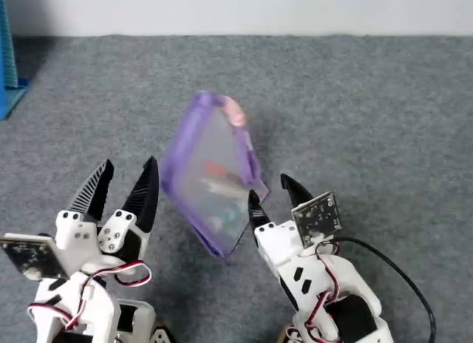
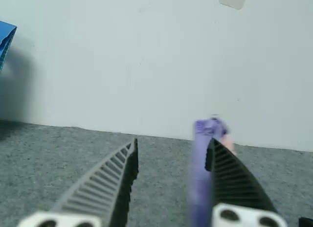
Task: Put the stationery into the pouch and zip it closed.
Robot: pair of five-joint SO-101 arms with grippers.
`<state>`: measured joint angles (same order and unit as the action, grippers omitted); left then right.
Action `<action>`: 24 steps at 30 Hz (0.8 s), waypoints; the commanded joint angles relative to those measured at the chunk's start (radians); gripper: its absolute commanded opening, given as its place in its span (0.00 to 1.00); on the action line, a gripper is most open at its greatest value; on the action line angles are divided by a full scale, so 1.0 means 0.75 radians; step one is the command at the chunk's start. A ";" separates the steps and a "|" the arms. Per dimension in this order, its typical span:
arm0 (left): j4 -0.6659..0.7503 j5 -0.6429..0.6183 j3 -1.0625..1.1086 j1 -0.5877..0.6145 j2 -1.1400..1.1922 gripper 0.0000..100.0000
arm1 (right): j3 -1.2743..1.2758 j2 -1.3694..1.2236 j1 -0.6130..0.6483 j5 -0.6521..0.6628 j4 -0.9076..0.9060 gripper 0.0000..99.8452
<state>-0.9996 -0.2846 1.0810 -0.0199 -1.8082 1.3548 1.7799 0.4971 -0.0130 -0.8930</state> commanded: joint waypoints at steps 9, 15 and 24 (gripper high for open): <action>0.002 0.000 0.019 0.004 -0.020 0.14 | -0.035 0.009 -0.206 -0.014 -0.056 0.21; -0.002 0.160 0.097 0.004 -0.020 0.01 | -0.035 0.009 -0.212 -0.014 -0.220 0.21; -0.139 0.243 0.222 0.006 -0.020 0.01 | -0.033 0.009 -0.234 -0.117 -0.302 0.02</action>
<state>-1.0717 -0.1665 1.2451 -0.0199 -1.8082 1.3548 1.7845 0.3452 -0.0867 -1.1139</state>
